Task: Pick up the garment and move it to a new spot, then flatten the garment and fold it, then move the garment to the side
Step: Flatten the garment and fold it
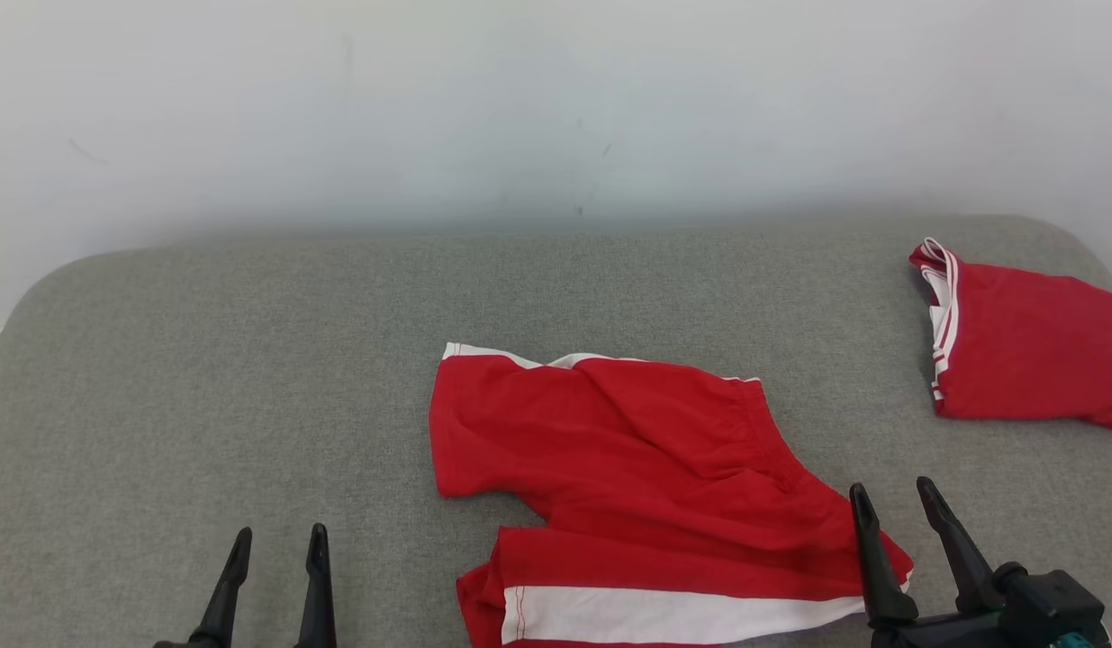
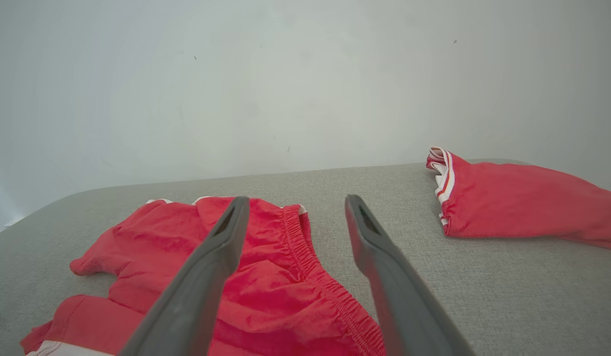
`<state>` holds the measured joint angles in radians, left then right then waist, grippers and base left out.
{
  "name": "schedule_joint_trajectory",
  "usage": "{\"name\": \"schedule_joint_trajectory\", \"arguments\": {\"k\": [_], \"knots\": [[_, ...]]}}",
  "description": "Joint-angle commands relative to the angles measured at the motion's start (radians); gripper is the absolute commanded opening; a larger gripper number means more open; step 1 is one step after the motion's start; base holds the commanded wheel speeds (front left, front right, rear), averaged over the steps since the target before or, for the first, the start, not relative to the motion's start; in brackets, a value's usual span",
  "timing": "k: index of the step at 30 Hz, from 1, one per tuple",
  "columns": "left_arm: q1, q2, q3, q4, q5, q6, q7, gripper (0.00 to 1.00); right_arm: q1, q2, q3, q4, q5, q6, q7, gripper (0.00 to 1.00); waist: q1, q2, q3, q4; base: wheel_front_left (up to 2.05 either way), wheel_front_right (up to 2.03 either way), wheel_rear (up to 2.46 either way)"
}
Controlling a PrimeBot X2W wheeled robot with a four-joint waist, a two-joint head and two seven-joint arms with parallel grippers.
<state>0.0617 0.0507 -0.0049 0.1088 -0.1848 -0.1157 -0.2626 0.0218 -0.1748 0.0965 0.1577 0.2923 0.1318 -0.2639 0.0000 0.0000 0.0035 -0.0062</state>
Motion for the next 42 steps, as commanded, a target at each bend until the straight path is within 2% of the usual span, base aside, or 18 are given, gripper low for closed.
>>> {"name": "schedule_joint_trajectory", "arguments": {"k": [1, 18, 24, 28, 36, 42], "knots": [[0.014, -0.001, 0.004, -0.007, 0.004, -0.005, -0.003, 1.0, 0.012, 0.007, -0.006, -0.008, -0.009, -0.003, 0.0, 1.0, 0.0, 0.0, -0.002, 0.001, 0.0, 0.0, 0.0], [0.028, 0.0, 0.021, -0.024, 0.01, -0.006, -0.003, 1.0, 0.034, 0.027, -0.018, -0.036, -0.022, -0.003, 0.0, 1.0, 0.0, 0.0, -0.002, -0.005, 0.0, 0.0, 0.0], [0.024, -0.001, -0.052, 0.018, 0.006, -0.012, -0.003, 1.0, 0.029, 0.024, -0.011, -0.03, -0.023, -0.003, 0.0, 1.0, 0.0, 0.0, 0.003, -0.011, 0.0, 0.0, 0.0], [0.009, 0.0, -0.139, 0.063, 0.006, -0.016, -0.003, 1.0, 0.02, -0.013, 0.014, -0.004, -0.026, -0.003, 0.0, 1.0, 0.0, 0.0, 0.015, -0.022, 0.0, 0.0, 0.0], [-0.034, 0.019, -0.335, 0.177, -0.049, -0.014, -0.003, 1.0, -0.022, -0.155, 0.064, 0.129, 0.002, -0.003, 0.001, 1.0, 0.0, 0.0, 0.037, -0.041, 0.0, 0.0, 0.0], [-0.068, 0.037, -0.409, 0.248, -0.094, -0.014, -0.003, 1.0, -0.081, -0.211, 0.132, 0.252, 0.052, -0.003, 0.004, 1.0, 0.0, 0.0, 0.056, -0.053, 0.0, 0.0, 0.0]]}}
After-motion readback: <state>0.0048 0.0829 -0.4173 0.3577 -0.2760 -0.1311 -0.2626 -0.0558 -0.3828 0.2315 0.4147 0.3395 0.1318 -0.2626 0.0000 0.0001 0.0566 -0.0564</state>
